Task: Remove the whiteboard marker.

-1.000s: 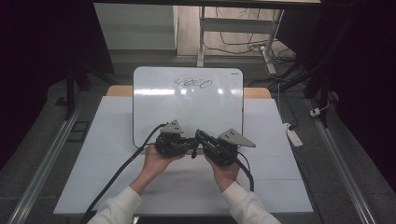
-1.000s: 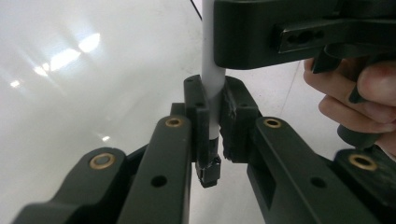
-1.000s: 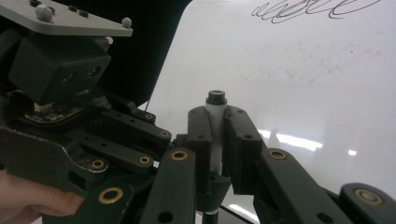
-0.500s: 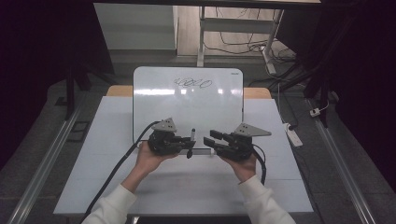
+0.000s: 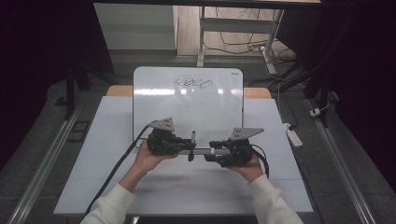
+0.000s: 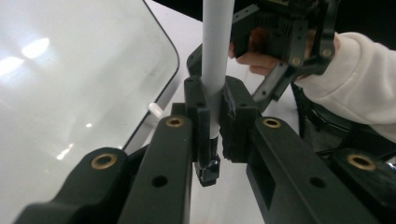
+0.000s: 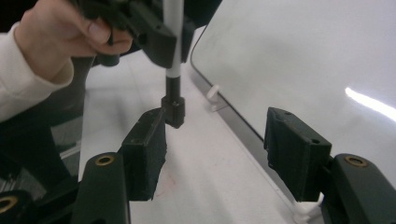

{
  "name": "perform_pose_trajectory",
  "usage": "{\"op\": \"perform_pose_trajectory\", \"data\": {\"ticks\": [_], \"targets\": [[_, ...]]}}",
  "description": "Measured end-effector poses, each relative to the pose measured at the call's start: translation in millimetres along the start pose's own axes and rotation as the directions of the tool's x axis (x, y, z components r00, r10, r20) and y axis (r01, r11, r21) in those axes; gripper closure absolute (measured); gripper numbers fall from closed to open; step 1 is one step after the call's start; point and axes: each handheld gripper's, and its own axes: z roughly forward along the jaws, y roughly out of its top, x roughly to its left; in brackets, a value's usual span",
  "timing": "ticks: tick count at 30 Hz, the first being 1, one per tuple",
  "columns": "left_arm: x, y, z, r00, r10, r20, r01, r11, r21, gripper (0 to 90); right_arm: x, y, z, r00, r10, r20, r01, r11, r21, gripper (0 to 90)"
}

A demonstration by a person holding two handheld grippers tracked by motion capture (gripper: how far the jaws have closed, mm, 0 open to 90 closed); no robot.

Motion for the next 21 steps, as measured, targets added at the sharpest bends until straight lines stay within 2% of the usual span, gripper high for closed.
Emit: {"op": "perform_pose_trajectory", "data": {"ticks": [4,5,6,7,11,17,19,21], "targets": [[-0.6,-0.7,4.3,0.9993,0.002,0.038,-0.003,1.0000,0.005,81.8,2.8,-0.1,4.1,0.9996,-0.018,-0.024,0.018,1.000,0.004,42.2],[-1.0,-1.0,5.8,0.9990,0.003,0.044,-0.003,1.0000,0.007,81.8,4.3,-0.3,7.3,0.9987,-0.026,-0.044,0.026,1.000,0.014,45.5],[-1.1,-1.2,7.2,0.9987,0.006,0.050,-0.006,0.9999,0.009,81.8,4.3,-0.3,7.3,0.9987,-0.026,-0.044,0.026,1.000,0.014,45.5],[-1.2,-1.4,8.5,0.9984,0.008,0.057,-0.008,0.9999,0.012,81.8,5.1,-0.7,11.1,0.9977,-0.039,-0.055,0.041,0.999,0.027,49.9],[-2.0,-2.3,13.0,0.9970,0.013,0.076,-0.014,0.9996,0.023,81.8,7.5,-1.4,18.3,0.9941,-0.056,-0.093,0.060,0.997,0.045,55.1],[-3.1,-2.6,16.7,0.9939,0.020,0.108,-0.023,0.9994,0.027,81.8,8.7,-1.3,22.9,0.9886,-0.066,-0.136,0.071,0.997,0.036,62.0],[-3.3,-2.6,17.2,0.9926,0.023,0.119,-0.026,0.9993,0.026,81.8,9.2,-1.4,25.6,0.9851,-0.066,-0.159,0.074,0.996,0.047,67.1],[-3.6,-2.5,17.4,0.9921,0.028,0.122,-0.031,0.9992,0.026,81.8,9.2,-1.7,26.5,0.9834,-0.064,-0.169,0.074,0.996,0.052,68.6]]}}
